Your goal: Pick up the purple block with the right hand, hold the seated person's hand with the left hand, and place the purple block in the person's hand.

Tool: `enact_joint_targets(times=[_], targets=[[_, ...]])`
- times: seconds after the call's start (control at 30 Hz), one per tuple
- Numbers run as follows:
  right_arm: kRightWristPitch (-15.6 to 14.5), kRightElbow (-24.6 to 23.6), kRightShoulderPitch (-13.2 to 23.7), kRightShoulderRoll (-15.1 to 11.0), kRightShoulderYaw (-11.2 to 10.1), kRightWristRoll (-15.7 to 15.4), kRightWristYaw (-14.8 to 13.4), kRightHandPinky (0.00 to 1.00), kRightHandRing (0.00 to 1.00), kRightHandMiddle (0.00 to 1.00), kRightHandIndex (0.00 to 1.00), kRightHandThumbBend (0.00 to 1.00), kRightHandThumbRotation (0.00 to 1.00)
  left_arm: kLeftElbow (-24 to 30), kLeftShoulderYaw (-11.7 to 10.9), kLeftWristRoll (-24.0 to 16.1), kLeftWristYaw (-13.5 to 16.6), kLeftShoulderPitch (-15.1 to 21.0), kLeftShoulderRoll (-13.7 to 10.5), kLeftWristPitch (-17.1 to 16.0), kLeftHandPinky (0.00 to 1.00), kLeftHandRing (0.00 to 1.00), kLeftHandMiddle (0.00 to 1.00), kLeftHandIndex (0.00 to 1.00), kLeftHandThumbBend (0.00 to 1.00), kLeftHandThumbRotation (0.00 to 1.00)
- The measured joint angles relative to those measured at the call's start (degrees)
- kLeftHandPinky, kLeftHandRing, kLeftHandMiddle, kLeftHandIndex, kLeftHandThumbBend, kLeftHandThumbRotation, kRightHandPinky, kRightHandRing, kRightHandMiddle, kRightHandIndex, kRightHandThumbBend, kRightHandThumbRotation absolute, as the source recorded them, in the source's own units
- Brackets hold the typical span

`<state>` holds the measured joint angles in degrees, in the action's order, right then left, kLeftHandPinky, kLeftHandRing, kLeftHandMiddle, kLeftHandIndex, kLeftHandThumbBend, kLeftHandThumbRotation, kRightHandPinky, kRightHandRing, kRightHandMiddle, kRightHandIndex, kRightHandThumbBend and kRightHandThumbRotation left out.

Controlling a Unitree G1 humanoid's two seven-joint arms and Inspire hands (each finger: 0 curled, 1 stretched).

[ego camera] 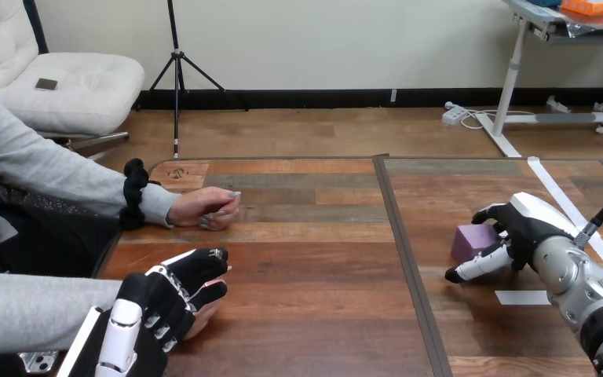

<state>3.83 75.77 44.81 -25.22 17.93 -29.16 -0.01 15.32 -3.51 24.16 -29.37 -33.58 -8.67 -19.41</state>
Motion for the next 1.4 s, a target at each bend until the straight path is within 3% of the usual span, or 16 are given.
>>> enact_joint_targets(times=[0.53, 0.8, 1.03, 1.4], targets=[[1.2, 0.0, 0.0, -0.3, 0.6, -1.3, 0.2, 0.49, 0.64, 0.70, 0.75, 0.99, 0.13, 0.0, 0.0, 0.0, 0.2, 0.0, 0.0, -0.2, 0.81, 0.86, 0.83, 0.71, 0.51, 1.00], [1.9, 0.0, 0.0, -0.4, 1.2, -1.6, 0.2, 0.54, 0.64, 0.69, 0.69, 0.94, 0.03, 0.0, -0.1, 0.1, 0.0, 0.0, 0.0, -0.4, 0.82, 0.87, 0.83, 0.71, 0.50, 1.00], [2.8, 0.0, 0.0, -0.7, 1.4, -1.6, 0.3, 0.55, 0.61, 0.65, 0.65, 0.89, 0.01, 0.0, -0.2, 0.1, 0.0, 0.0, 0.0, -0.5, 0.82, 0.87, 0.83, 0.70, 0.50, 1.00], [5.1, 0.0, -0.5, -0.9, 1.4, -1.5, 0.3, 0.46, 0.51, 0.55, 0.53, 0.80, 0.00, 0.0, -0.6, 0.1, -0.2, 0.0, 0.0, -0.8, 0.82, 0.87, 0.83, 0.69, 0.50, 1.00]])
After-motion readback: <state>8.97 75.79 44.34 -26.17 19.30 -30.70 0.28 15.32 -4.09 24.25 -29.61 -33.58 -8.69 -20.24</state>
